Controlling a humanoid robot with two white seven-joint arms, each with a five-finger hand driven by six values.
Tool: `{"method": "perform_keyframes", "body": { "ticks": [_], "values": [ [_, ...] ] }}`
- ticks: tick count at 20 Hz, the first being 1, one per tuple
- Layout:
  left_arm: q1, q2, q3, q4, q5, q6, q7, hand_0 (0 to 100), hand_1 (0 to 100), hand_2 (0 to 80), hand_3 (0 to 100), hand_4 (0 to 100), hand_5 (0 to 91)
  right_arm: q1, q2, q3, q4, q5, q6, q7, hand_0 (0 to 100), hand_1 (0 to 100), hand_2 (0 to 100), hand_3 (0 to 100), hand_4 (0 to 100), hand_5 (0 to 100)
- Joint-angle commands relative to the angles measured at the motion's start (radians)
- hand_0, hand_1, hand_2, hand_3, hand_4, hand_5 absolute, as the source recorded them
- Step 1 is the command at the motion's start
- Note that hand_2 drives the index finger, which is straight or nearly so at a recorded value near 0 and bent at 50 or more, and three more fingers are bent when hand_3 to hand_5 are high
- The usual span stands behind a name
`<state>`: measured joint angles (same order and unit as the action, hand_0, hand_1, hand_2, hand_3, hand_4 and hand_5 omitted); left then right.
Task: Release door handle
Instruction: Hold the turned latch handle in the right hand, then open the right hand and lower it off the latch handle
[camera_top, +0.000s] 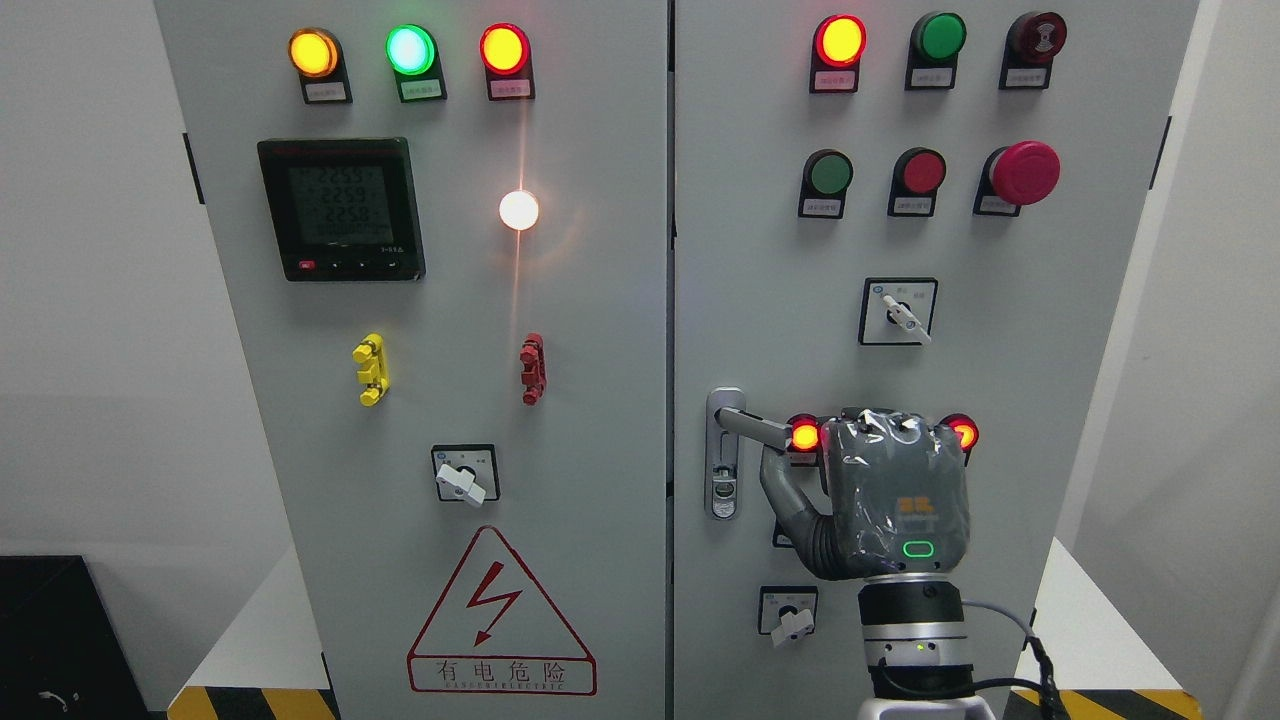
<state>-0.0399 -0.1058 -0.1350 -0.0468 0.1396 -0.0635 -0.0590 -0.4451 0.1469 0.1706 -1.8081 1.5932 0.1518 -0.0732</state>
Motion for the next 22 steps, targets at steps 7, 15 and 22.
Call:
{"method": "perform_keyframes", "body": {
  "ticks": [7,15,22],
  "values": [
    [0.000,0.000,0.000,0.001,0.000,0.002,-0.001,12,56,0.0,0,0,0.0,0.074,-0.009,0.006,-0.042,-0.002,-0.003,-0.011,52,33,98,100,100,100],
    [0.000,0.000,0.000,0.001,0.000,0.001,-0.001,12,56,0.0,0,0,0.0,0.166,-0.012,-0.005,-0.115,-0.006,-0.070,-0.023,53,32,82,100,94,97],
    [0.000,0.000,0.000,0.001,0.000,0.001,-0.001,12,56,0.0,0,0,0.0,0.220,-0.010,-0.098,-0.166,-0.016,-0.215,-0.039,54,31,56,77,73,80]
  ]
}}
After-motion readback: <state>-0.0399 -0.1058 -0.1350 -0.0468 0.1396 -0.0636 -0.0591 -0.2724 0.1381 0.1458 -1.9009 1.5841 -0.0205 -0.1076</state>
